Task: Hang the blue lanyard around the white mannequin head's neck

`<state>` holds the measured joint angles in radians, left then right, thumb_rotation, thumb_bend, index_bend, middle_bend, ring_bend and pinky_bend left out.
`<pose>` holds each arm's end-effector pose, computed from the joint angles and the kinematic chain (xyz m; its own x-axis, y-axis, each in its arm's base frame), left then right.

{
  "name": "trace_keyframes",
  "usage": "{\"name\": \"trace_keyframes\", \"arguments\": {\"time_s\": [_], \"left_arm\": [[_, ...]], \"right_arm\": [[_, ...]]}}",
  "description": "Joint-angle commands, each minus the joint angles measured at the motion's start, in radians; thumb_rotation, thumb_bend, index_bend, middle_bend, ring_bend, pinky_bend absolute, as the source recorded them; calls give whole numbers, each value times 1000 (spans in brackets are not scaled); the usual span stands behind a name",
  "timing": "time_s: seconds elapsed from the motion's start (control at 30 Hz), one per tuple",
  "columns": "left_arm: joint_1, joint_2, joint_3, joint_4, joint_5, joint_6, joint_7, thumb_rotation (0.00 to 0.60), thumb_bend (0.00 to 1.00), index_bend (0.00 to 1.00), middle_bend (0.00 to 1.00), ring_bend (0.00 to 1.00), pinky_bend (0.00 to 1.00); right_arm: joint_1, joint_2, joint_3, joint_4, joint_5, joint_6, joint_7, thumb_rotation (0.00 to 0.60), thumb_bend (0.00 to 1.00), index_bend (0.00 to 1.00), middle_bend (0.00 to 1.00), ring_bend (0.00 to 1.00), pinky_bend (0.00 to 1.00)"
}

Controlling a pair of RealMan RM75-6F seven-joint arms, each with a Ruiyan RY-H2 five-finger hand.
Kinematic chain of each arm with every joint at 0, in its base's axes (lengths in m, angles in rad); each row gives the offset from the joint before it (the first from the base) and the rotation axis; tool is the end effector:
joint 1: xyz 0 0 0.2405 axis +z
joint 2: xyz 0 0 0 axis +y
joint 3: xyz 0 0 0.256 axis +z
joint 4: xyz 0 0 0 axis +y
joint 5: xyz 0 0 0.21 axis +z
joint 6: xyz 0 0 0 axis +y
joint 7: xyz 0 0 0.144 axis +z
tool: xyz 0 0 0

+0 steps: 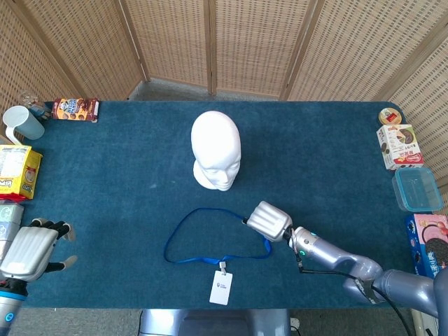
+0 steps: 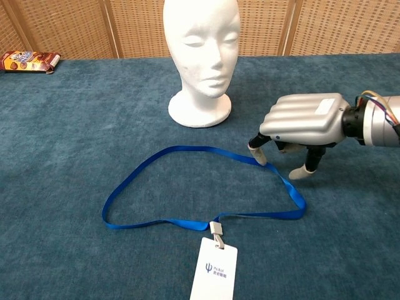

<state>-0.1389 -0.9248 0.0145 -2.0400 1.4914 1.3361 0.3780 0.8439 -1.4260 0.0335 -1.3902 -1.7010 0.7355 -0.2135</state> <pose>-0.2380 0.1710 0.1553 0.5330 0.1867 0.8252 0.8460 -0.1287 -0.5174 -0.1480 -0.3263 -0.0234 0.8343 -0.0714 0.5467 -0.3629 -0.8175 0.4472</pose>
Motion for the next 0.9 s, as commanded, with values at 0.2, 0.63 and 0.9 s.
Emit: {"name": "trace_keyframes", "arguments": {"time_s": [0.2, 0.63, 0.9], "left_arm": [[0, 0, 5, 4, -7, -2, -8, 558, 131, 503, 515, 497, 330], [-4, -2, 7, 8, -7, -2, -16, 556, 132, 503, 515, 497, 330], [-9, -7, 8, 9, -7, -5, -17, 558, 131, 503, 515, 497, 331]], "right_arm": [[19, 3, -18, 0, 29, -40, -34, 600, 269, 408, 984, 1000, 1000], [29, 5, -35, 3, 66, -63, -87, 600, 271, 428, 984, 1000, 1000], [18, 20, -51, -11, 91, -56, -137, 600, 272, 452, 981, 1000, 1000]]}}
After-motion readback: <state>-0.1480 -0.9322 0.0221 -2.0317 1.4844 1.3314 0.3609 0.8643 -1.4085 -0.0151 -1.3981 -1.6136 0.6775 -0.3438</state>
